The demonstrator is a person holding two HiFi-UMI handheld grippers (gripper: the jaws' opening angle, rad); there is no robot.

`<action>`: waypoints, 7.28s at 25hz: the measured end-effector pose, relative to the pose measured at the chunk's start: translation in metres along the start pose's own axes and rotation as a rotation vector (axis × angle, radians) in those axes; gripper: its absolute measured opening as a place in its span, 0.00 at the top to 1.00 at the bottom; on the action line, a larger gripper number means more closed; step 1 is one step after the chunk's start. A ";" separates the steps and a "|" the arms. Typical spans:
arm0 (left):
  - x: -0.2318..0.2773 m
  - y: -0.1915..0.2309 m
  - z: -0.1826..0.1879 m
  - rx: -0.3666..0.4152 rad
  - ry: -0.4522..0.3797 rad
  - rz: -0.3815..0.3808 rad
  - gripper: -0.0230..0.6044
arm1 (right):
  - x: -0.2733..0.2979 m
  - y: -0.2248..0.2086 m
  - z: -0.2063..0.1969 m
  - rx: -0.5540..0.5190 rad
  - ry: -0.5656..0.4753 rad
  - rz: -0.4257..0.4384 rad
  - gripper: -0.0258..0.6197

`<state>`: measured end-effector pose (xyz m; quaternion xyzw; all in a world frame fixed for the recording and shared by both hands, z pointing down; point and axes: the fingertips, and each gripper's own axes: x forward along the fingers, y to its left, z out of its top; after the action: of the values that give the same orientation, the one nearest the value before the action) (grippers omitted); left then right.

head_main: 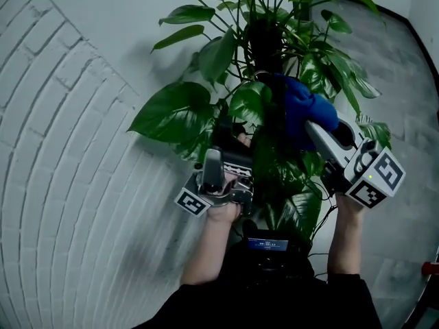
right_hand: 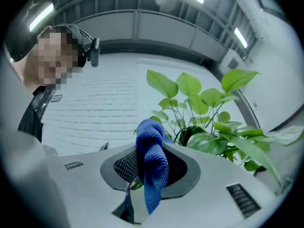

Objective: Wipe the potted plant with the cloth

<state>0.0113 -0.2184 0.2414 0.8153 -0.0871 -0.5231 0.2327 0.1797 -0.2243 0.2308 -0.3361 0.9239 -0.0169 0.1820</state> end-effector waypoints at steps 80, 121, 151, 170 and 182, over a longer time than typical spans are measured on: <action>-0.046 -0.001 0.159 0.298 0.094 0.253 0.26 | 0.080 0.123 -0.005 -0.091 -0.060 0.070 0.78; -0.027 0.016 0.180 -0.051 -0.020 -0.008 0.48 | 0.182 0.156 -0.145 -0.322 0.504 0.219 0.78; -0.027 0.027 0.159 -0.197 -0.030 -0.016 0.44 | 0.200 0.093 -0.113 -0.078 0.296 0.043 0.78; -0.032 0.027 0.167 -0.192 -0.054 -0.026 0.44 | 0.167 0.159 -0.141 -0.315 0.521 0.255 0.78; -0.041 0.021 0.175 -0.098 -0.039 -0.004 0.44 | 0.163 0.136 -0.039 -0.310 0.249 0.078 0.78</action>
<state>-0.1611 -0.2716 0.2242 0.7928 -0.0643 -0.5428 0.2696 -0.0330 -0.2252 0.1934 -0.3194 0.9431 0.0910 0.0130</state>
